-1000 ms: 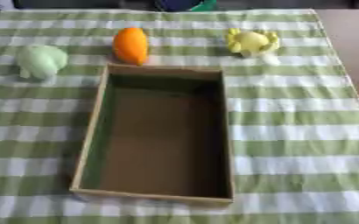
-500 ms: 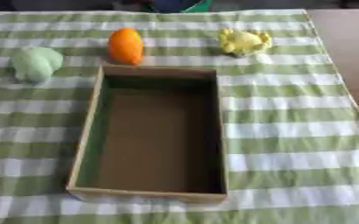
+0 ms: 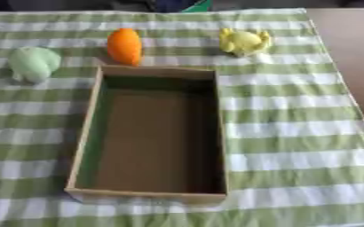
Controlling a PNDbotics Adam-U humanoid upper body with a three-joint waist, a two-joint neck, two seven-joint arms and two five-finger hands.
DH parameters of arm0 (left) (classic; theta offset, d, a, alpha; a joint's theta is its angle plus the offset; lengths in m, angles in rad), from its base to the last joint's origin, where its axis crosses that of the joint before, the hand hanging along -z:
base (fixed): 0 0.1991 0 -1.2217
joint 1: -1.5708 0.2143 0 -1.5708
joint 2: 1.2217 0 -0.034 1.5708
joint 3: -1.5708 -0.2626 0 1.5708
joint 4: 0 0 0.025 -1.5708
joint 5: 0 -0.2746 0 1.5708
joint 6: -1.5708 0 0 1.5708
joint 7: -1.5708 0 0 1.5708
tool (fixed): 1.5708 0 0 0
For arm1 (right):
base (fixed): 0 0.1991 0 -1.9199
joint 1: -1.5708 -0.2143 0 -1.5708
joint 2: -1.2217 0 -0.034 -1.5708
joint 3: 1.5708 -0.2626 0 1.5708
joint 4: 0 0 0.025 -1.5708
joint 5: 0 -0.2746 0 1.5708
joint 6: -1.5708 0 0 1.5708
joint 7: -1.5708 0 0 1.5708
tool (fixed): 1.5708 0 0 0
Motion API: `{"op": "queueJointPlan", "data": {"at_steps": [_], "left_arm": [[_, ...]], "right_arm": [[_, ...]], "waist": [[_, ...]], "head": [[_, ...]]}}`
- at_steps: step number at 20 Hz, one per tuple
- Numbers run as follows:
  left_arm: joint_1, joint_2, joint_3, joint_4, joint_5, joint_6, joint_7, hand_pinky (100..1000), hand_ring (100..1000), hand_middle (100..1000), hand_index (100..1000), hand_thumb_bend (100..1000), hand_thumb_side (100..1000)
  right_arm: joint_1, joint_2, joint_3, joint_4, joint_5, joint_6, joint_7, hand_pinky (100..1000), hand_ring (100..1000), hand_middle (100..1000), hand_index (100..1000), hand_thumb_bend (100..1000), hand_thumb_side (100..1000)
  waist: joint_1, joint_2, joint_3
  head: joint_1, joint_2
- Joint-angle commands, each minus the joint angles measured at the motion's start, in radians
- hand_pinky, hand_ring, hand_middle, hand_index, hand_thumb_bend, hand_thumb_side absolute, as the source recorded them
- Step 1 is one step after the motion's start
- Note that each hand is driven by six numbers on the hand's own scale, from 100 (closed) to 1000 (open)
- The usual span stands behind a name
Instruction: Pick up objects on the table and place them in the box.
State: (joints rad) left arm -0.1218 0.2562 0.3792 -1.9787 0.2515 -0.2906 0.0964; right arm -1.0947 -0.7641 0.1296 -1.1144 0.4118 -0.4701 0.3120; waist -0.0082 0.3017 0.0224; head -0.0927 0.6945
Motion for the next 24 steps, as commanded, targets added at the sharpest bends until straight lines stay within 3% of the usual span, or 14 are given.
{"op": "queueJointPlan", "data": {"at_steps": [1, 7, 13, 24], "left_arm": [[-0.001, 0.030, -0.002, -0.021, 0.002, -0.001, -0.007, 493, 702, 665, 743, 100, 956], [-0.002, 0.028, -0.006, -0.021, 0.003, 0.001, -0.014, 493, 703, 665, 741, 100, 956], [-0.009, 0.022, -0.011, -0.021, 0.005, 0.004, -0.024, 493, 704, 665, 737, 100, 960], [-0.017, 0.016, -0.014, -0.021, 0.009, 0.007, -0.032, 493, 704, 665, 736, 100, 961]], "right_arm": [[-0.060, 0.025, -0.019, 0.117, 0.101, -0.043, 0.046, 802, 875, 837, 983, 372, 978], [-0.122, 0.089, -0.055, 0.270, 0.261, -0.082, 0.049, 803, 878, 843, 985, 381, 959], [-0.140, 0.139, -0.065, 0.371, 0.386, -0.110, 0.059, 815, 893, 869, 1000, 432, 887], [-0.165, 0.211, -0.092, 0.477, 0.483, -0.122, 0.094, 822, 899, 880, 1000, 536, 802]], "waist": [[0.002, -0.023, 0.004], [0.004, -0.022, 0.011], [0.004, -0.010, 0.025], [0.005, -0.002, 0.035]], "head": [[-0.008, -0.005], [-0.017, -0.017], [-0.032, -0.066], [-0.053, -0.077]]}}
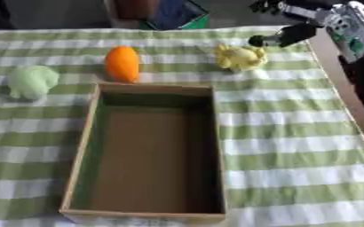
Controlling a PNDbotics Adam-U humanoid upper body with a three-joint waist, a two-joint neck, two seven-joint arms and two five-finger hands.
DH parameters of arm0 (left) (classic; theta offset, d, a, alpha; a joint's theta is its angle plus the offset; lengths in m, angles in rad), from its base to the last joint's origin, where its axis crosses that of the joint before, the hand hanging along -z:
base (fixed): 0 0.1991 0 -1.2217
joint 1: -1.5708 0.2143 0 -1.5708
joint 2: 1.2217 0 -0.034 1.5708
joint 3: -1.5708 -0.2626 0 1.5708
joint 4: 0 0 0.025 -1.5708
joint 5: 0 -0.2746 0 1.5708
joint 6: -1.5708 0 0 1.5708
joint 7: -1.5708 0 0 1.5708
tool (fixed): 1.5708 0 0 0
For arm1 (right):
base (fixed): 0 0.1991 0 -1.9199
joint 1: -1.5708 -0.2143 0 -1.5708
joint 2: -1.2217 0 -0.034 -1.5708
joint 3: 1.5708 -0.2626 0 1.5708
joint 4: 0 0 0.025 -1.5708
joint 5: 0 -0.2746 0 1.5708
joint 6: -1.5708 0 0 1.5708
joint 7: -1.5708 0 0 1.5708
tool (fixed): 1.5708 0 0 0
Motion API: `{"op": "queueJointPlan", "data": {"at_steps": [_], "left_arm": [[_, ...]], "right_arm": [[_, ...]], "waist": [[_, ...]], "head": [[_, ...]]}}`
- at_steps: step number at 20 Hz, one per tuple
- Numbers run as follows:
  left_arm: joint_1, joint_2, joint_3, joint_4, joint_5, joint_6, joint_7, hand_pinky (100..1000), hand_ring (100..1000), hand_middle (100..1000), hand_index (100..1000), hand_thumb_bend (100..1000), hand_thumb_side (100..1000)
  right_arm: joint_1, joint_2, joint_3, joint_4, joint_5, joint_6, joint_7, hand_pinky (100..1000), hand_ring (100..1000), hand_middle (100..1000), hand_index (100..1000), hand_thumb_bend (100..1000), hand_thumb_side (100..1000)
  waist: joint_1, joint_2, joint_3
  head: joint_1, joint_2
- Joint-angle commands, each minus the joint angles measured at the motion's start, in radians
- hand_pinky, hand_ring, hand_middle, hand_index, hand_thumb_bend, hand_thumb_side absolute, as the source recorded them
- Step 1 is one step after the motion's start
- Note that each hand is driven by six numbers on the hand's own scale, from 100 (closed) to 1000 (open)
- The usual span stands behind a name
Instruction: Pick up objects on the table and place them in the box.
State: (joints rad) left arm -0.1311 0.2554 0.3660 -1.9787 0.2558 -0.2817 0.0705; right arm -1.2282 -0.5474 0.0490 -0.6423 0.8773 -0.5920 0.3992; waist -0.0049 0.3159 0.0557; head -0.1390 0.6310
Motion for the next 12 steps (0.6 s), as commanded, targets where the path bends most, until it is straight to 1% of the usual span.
{"op": "queueJointPlan", "data": {"at_steps": [1, 5, 6, 9, 10, 12], "left_arm": [[-0.008, 0.017, -0.001, -0.021, 0.004, -0.002, -0.006, 492, 705, 665, 735, 100, 961], [-0.010, 0.015, -0.001, -0.021, 0.005, -0.001, -0.009, 493, 705, 665, 735, 100, 963], [-0.010, 0.014, -0.001, -0.021, 0.005, 0.000, -0.010, 493, 705, 665, 735, 100, 964], [-0.014, 0.012, -0.002, -0.021, 0.005, 0.001, -0.012, 493, 706, 665, 735, 100, 966], [-0.015, 0.011, -0.002, -0.021, 0.005, 0.001, -0.014, 493, 706, 664, 734, 100, 966], [-0.017, 0.010, -0.002, -0.021, 0.004, 0.001, -0.016, 493, 706, 664, 734, 100, 967]], "right_arm": [[-0.032, 0.000, -0.012, 0.010, 0.024, 0.000, 0.010, 822, 899, 880, 1000, 545, 794], [-0.031, 0.014, -0.016, 0.027, 0.048, 0.007, 0.021, 822, 901, 883, 1000, 588, 760], [-0.030, 0.016, -0.016, 0.029, 0.057, 0.012, 0.020, 822, 902, 881, 1000, 616, 760], [-0.026, 0.021, -0.023, 0.035, 0.086, 0.041, -0.002, 820, 899, 863, 1000, 645, 768], [-0.025, 0.023, -0.026, 0.038, 0.095, 0.053, -0.013, 820, 900, 862, 1000, 669, 767], [-0.023, 0.026, -0.030, 0.045, 0.117, 0.073, -0.027, 819, 902, 860, 1000, 685, 756]], "waist": [[0.002, -0.015, 0.003], [0.001, -0.009, 0.007], [0.001, -0.007, 0.008], [-0.001, -0.002, 0.011], [-0.001, 0.001, 0.013], [-0.002, 0.006, 0.016]], "head": [[-0.009, -0.014], [-0.012, -0.013], [-0.012, -0.013], [-0.014, -0.015], [-0.015, -0.017], [-0.018, -0.019]]}}
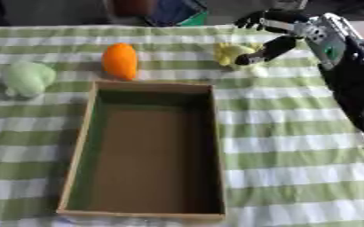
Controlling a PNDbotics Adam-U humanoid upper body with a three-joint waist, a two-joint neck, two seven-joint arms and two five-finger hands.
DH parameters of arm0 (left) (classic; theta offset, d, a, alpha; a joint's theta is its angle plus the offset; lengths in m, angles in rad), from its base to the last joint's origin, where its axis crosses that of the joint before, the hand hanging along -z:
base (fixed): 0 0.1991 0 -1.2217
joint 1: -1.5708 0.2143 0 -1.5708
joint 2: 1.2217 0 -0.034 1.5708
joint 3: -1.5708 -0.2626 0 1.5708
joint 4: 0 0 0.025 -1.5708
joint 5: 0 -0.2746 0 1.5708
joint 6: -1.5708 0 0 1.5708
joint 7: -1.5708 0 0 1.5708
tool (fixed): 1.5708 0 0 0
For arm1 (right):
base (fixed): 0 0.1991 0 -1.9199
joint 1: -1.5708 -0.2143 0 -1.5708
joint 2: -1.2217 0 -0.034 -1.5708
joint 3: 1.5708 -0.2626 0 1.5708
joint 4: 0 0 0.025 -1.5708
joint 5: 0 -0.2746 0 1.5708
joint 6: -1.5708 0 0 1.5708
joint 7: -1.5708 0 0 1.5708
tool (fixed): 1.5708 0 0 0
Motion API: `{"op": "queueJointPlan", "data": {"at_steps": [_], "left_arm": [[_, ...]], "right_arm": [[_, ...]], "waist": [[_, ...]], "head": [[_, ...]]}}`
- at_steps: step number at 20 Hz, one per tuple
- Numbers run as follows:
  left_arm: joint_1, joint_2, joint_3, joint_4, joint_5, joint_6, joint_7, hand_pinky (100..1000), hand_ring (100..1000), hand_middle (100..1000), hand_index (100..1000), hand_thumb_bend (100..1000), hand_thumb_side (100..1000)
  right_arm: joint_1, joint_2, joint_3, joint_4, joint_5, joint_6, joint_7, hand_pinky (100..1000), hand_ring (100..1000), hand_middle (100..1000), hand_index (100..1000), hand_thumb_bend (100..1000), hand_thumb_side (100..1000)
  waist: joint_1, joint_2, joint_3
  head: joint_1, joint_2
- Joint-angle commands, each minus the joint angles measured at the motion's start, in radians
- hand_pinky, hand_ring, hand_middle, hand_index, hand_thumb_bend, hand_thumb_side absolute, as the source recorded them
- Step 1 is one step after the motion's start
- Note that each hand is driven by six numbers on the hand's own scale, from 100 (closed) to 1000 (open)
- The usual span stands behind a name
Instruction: Pick up objects on the table and place them in the box.
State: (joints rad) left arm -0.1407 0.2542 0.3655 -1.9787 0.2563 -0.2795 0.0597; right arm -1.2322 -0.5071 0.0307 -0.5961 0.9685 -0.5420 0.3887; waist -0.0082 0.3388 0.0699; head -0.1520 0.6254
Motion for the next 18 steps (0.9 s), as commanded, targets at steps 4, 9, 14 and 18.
{"op": "queueJointPlan", "data": {"at_steps": [4, 9, 14, 18], "left_arm": [[-0.011, 0.009, -0.002, -0.021, 0.003, -0.002, -0.009, 494, 707, 665, 733, 100, 969], [-0.015, 0.007, -0.002, -0.021, 0.000, -0.004, -0.015, 494, 708, 665, 732, 100, 972], [-0.018, 0.002, -0.001, -0.021, -0.003, -0.004, -0.019, 495, 709, 666, 732, 100, 976], [-0.022, -0.001, -0.001, -0.021, -0.004, -0.003, -0.022, 495, 710, 666, 731, 100, 978]], "right_arm": [[-0.017, -0.014, -0.023, 0.009, 0.067, 0.056, -0.039, 817, 903, 857, 1000, 680, 755], [-0.016, -0.021, -0.045, 0.019, 0.102, 0.096, -0.075, 815, 901, 855, 1000, 655, 755], [-0.016, -0.021, -0.048, 0.029, 0.126, 0.103, -0.071, 811, 900, 850, 1000, 610, 721], [-0.016, -0.018, -0.052, 0.031, 0.128, 0.106, -0.066, 799, 887, 816, 959, 500, 717]], "waist": [[0.000, -0.005, 0.008], [-0.002, 0.014, 0.016], [-0.001, 0.027, 0.019], [-0.002, 0.035, 0.021]], "head": [[-0.010, -0.022], [-0.017, -0.032], [-0.018, -0.033], [-0.019, -0.034]]}}
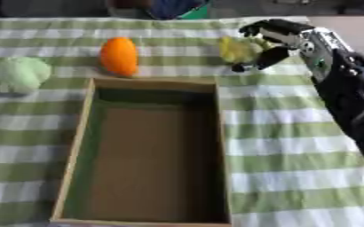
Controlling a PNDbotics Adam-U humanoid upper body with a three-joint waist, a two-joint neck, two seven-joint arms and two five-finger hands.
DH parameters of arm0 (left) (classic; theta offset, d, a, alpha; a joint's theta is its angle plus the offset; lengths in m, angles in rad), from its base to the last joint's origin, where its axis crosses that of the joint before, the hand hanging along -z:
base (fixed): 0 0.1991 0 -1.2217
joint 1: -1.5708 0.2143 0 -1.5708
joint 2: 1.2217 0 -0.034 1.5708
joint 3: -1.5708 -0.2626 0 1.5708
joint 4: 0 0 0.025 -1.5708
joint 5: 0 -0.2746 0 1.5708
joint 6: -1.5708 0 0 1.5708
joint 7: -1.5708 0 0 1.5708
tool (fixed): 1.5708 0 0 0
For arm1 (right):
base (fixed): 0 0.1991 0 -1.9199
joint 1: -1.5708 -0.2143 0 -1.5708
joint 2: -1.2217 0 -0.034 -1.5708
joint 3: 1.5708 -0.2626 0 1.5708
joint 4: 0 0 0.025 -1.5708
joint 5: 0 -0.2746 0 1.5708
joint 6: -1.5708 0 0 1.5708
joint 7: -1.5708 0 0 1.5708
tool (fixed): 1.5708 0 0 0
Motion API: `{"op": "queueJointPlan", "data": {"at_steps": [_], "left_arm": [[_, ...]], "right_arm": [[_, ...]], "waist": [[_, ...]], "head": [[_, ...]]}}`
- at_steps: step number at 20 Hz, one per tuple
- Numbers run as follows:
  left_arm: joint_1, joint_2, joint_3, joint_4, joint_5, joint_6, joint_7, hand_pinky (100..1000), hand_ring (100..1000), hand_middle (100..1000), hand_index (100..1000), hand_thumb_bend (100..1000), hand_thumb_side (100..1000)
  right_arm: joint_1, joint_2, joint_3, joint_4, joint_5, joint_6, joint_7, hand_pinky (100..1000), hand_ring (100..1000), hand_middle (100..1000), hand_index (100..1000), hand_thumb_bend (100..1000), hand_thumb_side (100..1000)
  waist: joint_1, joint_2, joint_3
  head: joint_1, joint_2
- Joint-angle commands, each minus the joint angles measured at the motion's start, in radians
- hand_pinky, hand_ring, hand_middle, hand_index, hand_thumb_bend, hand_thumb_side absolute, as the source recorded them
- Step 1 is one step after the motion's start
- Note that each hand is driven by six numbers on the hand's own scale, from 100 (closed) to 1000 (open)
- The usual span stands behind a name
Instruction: Pick up objects on the table and place them in the box.
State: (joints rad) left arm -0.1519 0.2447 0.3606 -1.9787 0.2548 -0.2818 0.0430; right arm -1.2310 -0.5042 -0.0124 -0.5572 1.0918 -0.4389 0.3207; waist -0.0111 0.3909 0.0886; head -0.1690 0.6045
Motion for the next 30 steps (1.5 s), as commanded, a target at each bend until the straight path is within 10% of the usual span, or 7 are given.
{"op": "queueJointPlan", "data": {"at_steps": [1, 11, 19, 30], "left_arm": [[-0.011, 0.008, 0.004, -0.021, -0.003, 0.000, -0.006, 495, 710, 667, 731, 100, 978], [-0.014, 0.006, 0.003, -0.021, -0.003, 0.002, -0.010, 496, 712, 668, 730, 100, 981], [-0.016, 0.005, 0.004, -0.021, -0.002, 0.005, -0.011, 497, 713, 668, 731, 100, 980], [-0.014, 0.008, 0.004, -0.021, 0.001, 0.015, -0.009, 497, 713, 670, 732, 100, 980]], "right_arm": [[-0.017, -0.020, -0.010, -0.007, 0.003, 0.006, 0.000, 795, 883, 805, 948, 472, 713], [-0.011, -0.018, -0.010, -0.003, -0.029, 0.017, -0.015, 756, 842, 676, 832, 100, 732], [-0.004, -0.019, -0.004, -0.016, -0.041, 0.004, -0.072, 706, 774, 534, 736, 100, 545], [-0.009, -0.032, 0.002, -0.078, -0.088, -0.007, -0.181, 684, 730, 496, 707, 100, 589]], "waist": [[0.000, -0.016, 0.003], [0.000, -0.010, 0.005], [-0.001, -0.011, 0.005], [-0.003, -0.032, -0.003]], "head": [[-0.002, -0.015], [-0.004, -0.016], [-0.003, -0.012], [0.001, -0.002]]}}
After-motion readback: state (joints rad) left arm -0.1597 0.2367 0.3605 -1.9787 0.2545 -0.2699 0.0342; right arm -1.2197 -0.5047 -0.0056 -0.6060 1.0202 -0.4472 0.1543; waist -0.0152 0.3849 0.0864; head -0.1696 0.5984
